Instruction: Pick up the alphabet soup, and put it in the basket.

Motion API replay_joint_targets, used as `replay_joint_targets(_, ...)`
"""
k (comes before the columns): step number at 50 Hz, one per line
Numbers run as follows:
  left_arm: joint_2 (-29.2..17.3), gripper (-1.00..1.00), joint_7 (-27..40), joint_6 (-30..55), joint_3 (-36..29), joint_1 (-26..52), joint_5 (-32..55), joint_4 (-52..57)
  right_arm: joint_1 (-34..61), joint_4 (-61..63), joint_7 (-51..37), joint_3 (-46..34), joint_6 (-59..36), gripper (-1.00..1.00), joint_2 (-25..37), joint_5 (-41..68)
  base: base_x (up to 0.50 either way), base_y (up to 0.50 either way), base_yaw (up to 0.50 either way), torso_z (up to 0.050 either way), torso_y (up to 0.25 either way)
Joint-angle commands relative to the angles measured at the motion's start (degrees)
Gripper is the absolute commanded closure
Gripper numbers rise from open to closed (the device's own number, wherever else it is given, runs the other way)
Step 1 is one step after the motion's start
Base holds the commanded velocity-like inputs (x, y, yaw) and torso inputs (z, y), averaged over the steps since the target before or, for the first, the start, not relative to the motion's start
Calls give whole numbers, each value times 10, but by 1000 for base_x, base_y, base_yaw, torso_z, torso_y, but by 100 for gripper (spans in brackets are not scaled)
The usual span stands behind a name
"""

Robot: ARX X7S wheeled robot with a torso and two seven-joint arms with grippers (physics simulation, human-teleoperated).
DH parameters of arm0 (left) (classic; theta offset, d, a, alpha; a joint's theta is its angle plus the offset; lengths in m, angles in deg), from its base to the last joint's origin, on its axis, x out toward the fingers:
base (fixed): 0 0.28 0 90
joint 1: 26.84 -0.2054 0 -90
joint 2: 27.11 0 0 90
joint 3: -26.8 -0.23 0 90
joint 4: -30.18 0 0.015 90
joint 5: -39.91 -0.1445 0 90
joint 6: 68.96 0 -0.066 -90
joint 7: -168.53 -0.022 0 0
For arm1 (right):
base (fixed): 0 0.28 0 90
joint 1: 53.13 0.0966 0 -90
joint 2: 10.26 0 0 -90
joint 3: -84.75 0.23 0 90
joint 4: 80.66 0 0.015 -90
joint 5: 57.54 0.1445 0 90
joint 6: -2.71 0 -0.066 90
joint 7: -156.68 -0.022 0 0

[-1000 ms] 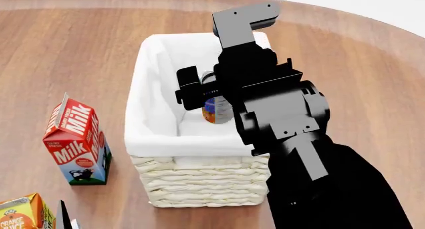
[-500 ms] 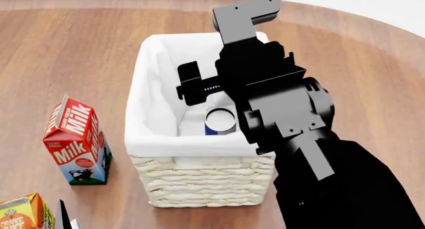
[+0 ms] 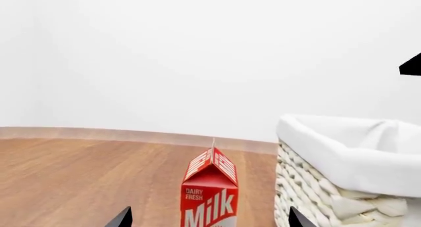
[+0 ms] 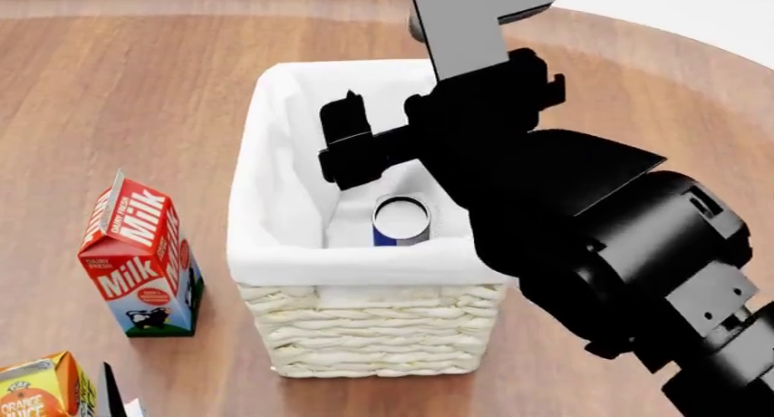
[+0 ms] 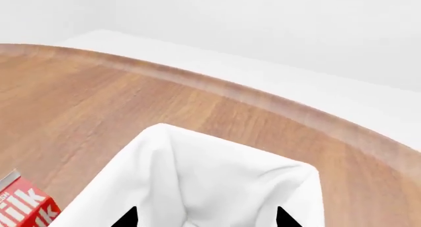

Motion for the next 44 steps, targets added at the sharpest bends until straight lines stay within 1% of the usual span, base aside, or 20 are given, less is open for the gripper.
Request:
replay_joint_targets(1,-1,-100,2,-1,1,-1,1,2,-72,215,-43,35,51,-100,124,21,0,0,0,0,0)
replay_joint_targets(2,-2,-100,3,-2,1,-2,0,3,-95,250,-47,43,74,-100,149,20,0,0,0,0,0)
replay_joint_targets(5,-2,-100,3,-2,2,-2,2,3,-125,290,-49,53,104,-100,179,19,0,0,0,0,0)
replay_joint_targets(6,-2,-100,3,-2,1,-1,2,3,-147,317,-49,61,128,-100,202,17,0,0,0,0,0)
replay_joint_targets(9,-1,-100,4,-2,1,-1,0,2,-181,355,-51,69,161,-100,233,11,0,0,0,0,0)
replay_joint_targets(11,0,-100,4,-1,0,1,0,-1,-220,387,-47,75,201,-100,264,0,0,0,0,0,0)
replay_joint_targets(13,0,-100,4,-1,0,1,-1,-1,-242,399,-49,78,224,-100,277,-9,0,0,0,0,0)
replay_joint_targets(14,0,-100,5,-1,0,0,-1,0,-268,407,-42,78,250,-100,290,-19,0,0,0,0,0)
replay_joint_targets(18,1,-100,6,0,-1,1,-3,0,-324,412,-31,76,305,-100,306,-46,0,0,0,0,0)
replay_joint_targets(25,-1,-100,6,-1,0,-1,-1,3,-407,414,-14,70,391,-100,325,-88,0,0,0,0,0)
replay_joint_targets(26,-2,-100,7,0,1,-2,1,4,-433,415,-12,66,417,-100,329,-106,0,0,0,0,0)
replay_joint_targets(29,-3,-100,8,-1,1,-3,2,6,-473,415,-13,59,458,-100,331,-145,0,0,0,0,0)
replay_joint_targets(30,-4,-100,8,-2,2,-4,2,7,-507,402,-26,59,501,-100,326,-187,0,0,0,0,0)
replay_joint_targets(32,-4,-100,8,-3,2,-4,2,7,-529,384,-51,58,517,-100,316,-224,0,0,0,0,0)
replay_joint_targets(34,-3,-100,9,-4,2,-3,1,4,-555,353,-45,52,544,-100,300,-244,0,0,0,0,0)
replay_joint_targets(35,-3,-100,9,-4,3,-3,2,4,-562,340,-63,52,545,-100,293,-260,0,0,0,0,0)
replay_joint_targets(37,-4,-100,9,-5,3,-3,2,5,-572,329,-54,50,562,-100,288,-266,0,0,0,0,0)
replay_joint_targets(41,-8,-100,12,-9,8,-8,5,13,-604,292,-73,56,603,-100,272,-304,0,0,0,0,0)
replay_joint_targets(44,-8,-100,12,-12,9,-8,7,10,-623,271,-68,58,634,-100,262,-314,0,0,0,0,0)
